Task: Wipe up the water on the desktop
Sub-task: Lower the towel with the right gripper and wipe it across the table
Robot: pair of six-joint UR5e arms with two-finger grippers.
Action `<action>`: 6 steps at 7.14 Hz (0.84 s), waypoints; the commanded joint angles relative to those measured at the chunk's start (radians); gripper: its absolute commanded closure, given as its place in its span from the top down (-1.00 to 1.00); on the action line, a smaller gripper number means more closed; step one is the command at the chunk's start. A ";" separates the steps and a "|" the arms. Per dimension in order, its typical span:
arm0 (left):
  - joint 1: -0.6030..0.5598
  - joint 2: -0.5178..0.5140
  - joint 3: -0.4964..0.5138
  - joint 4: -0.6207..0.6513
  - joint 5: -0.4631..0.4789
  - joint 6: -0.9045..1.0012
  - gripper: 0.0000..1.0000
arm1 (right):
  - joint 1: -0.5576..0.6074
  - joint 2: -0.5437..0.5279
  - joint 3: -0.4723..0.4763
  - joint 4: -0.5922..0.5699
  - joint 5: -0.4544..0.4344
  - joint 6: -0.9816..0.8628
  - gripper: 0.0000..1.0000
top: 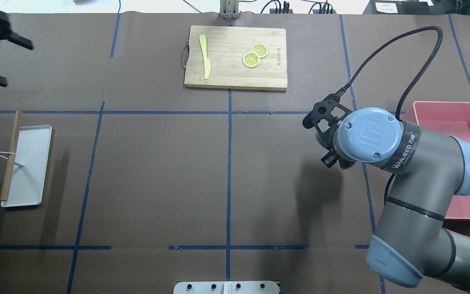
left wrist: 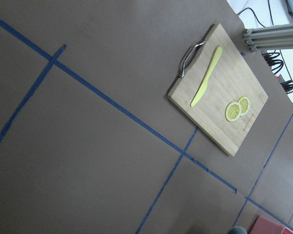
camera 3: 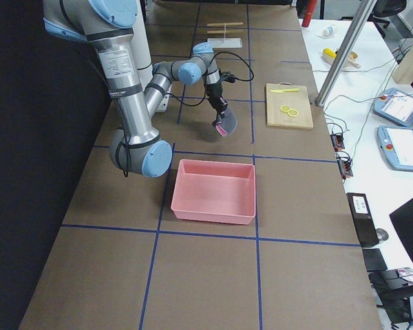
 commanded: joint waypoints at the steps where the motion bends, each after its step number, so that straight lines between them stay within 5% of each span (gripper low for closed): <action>1: -0.100 0.149 -0.015 0.001 0.102 0.327 1.00 | 0.009 0.005 -0.077 0.045 0.010 -0.006 -1.00; 4: -0.109 0.195 -0.012 0.025 0.155 0.457 1.00 | -0.011 0.030 -0.203 0.088 0.036 -0.006 -1.00; 6: -0.109 0.195 -0.013 0.039 0.155 0.477 1.00 | -0.037 0.051 -0.219 0.089 0.158 -0.008 -1.00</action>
